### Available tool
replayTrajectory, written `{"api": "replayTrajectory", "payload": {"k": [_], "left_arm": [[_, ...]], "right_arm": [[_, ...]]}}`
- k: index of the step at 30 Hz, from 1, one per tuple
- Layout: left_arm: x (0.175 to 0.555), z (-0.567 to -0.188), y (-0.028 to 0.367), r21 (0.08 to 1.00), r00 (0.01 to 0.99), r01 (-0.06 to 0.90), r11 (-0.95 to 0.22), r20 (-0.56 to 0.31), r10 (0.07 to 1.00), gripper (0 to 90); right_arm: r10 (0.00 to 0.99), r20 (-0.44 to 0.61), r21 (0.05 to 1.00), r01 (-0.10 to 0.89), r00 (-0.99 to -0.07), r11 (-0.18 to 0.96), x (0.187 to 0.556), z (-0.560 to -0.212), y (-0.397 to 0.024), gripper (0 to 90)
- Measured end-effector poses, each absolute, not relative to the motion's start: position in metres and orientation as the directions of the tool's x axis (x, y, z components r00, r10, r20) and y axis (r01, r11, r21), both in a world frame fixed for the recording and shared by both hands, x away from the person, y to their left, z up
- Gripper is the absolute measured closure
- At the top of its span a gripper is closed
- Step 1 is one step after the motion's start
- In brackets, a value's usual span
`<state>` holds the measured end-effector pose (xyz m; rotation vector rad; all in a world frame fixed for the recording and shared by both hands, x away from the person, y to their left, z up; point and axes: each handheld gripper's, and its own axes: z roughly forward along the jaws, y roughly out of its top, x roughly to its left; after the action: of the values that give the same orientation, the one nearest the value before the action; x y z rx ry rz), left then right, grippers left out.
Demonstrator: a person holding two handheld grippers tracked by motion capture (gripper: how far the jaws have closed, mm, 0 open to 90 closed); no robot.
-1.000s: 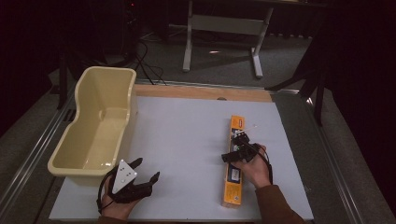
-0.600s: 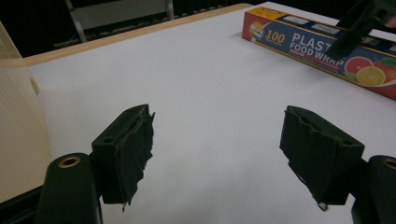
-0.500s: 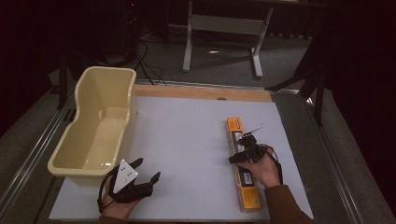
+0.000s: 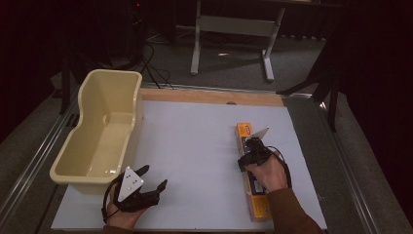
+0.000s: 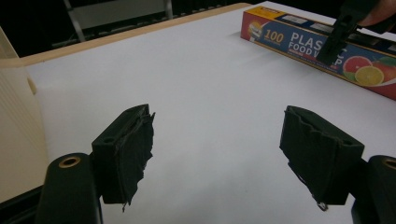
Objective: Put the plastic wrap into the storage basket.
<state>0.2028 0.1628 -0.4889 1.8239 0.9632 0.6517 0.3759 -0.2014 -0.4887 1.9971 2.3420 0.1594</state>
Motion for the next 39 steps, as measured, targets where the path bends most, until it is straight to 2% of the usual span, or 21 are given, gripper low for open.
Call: {"api": "replayTrajectory", "payload": {"k": [8, 10, 11, 12, 14, 30, 39], "left_arm": [[0.203, -0.489, 0.163, 0.910, 0.549, 0.333, -0.246, 0.025, 0.835, 25.6], [0.203, -0.489, 0.163, 0.911, 0.548, 0.333, -0.245, 0.025, 0.836, 25.6], [0.203, -0.489, 0.163, 0.911, 0.547, 0.333, -0.245, 0.025, 0.837, 25.7], [0.203, -0.489, 0.163, 0.911, 0.547, 0.333, -0.245, 0.025, 0.837, 25.7], [0.203, -0.489, 0.163, 0.911, 0.547, 0.333, -0.244, 0.025, 0.837, 25.7], [0.202, -0.488, 0.163, 0.911, 0.546, 0.331, -0.246, 0.027, 0.837, 25.8], [0.202, -0.488, 0.163, 0.911, 0.547, 0.331, -0.248, 0.029, 0.836, 25.8]], "right_arm": [[0.988, 0.062, 0.078, 0.987, -0.143, 0.138, 0.382, -0.487, -0.207, 38.6], [0.986, 0.105, 0.081, 0.990, -0.126, 0.118, 0.383, -0.486, -0.211, 38.8], [0.980, 0.163, 0.081, 0.991, -0.116, 0.103, 0.384, -0.485, -0.215, 38.8], [0.980, 0.163, 0.081, 0.991, -0.116, 0.103, 0.384, -0.485, -0.215, 38.8], [0.972, 0.198, 0.082, 0.991, -0.123, 0.109, 0.384, -0.485, -0.216, 38.8], [0.940, 0.282, 0.132, 0.978, -0.194, 0.163, 0.384, -0.464, -0.200, 38.7], [0.914, 0.353, 0.160, 0.975, -0.200, 0.152, 0.387, -0.448, -0.194, 38.8]]}}
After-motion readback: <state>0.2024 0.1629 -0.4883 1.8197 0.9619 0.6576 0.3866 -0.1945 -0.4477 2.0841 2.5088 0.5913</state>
